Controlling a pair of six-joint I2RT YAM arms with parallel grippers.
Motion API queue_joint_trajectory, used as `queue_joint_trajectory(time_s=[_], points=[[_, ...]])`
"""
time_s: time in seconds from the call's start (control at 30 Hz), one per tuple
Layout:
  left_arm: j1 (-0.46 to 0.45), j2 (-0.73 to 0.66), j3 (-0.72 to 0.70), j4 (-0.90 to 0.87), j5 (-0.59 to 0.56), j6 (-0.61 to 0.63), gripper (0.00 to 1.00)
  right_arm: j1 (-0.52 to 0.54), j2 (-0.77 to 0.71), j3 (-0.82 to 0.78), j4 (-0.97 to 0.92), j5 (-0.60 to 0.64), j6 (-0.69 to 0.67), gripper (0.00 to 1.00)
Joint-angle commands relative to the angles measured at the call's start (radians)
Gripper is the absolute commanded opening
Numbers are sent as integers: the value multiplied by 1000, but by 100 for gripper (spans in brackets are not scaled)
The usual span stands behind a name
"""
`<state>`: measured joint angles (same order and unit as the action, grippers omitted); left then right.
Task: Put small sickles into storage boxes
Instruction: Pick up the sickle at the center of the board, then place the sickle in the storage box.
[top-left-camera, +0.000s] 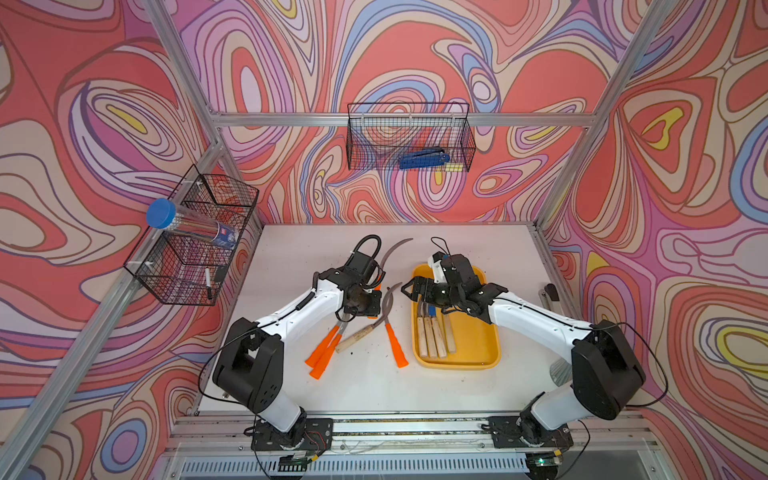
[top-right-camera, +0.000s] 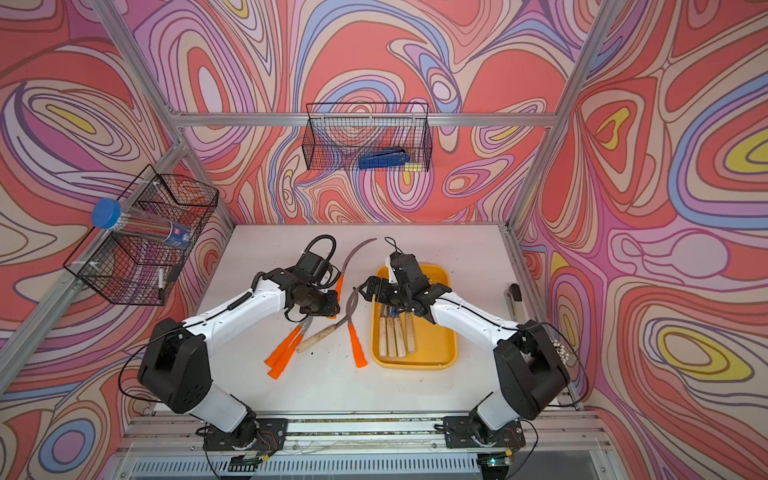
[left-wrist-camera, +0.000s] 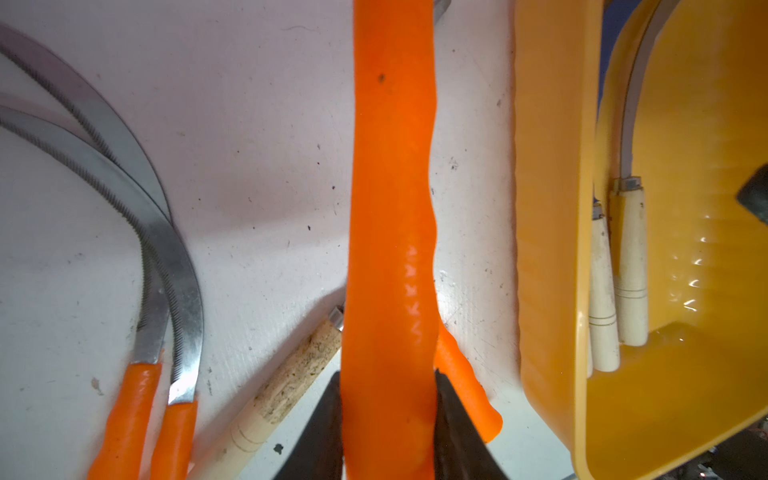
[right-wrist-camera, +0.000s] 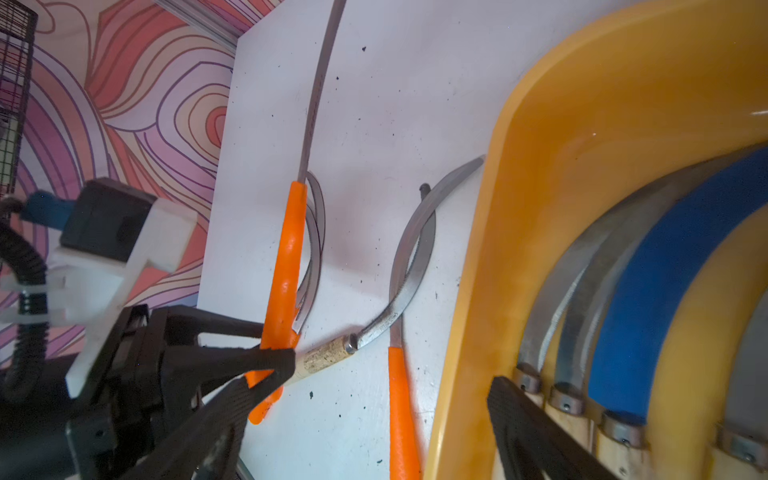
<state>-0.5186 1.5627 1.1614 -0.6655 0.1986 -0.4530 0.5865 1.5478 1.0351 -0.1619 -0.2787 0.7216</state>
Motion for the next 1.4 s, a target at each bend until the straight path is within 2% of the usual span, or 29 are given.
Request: queue_joint_trajectory(time_s=[0.0,0.57,0.73,0.9,0.97,1.03,1.17,1.37], points=[[-11,-68,-40,59,36,-45,6,9,31,33,70,-5,40,91],[-91,-252,-187,176,67,-140,7,99,186,166,149,5,100,83],[-125,-277,-217,197,60,-162,7,102,215,180,167,10,102,68],[-136,-296,-241,219,60,-171,8,104,249,181,187,9,110,43],[-141,-301,-247,224,55,-173,8,106,254,180,196,7,112,29],[-141,-307,-253,228,52,-171,15,107,259,180,199,3,114,18],[-143,-315,-255,228,46,-165,51,107,268,183,202,1,118,2],[-143,-308,-213,131,21,-110,85,102,254,214,131,18,70,0]])
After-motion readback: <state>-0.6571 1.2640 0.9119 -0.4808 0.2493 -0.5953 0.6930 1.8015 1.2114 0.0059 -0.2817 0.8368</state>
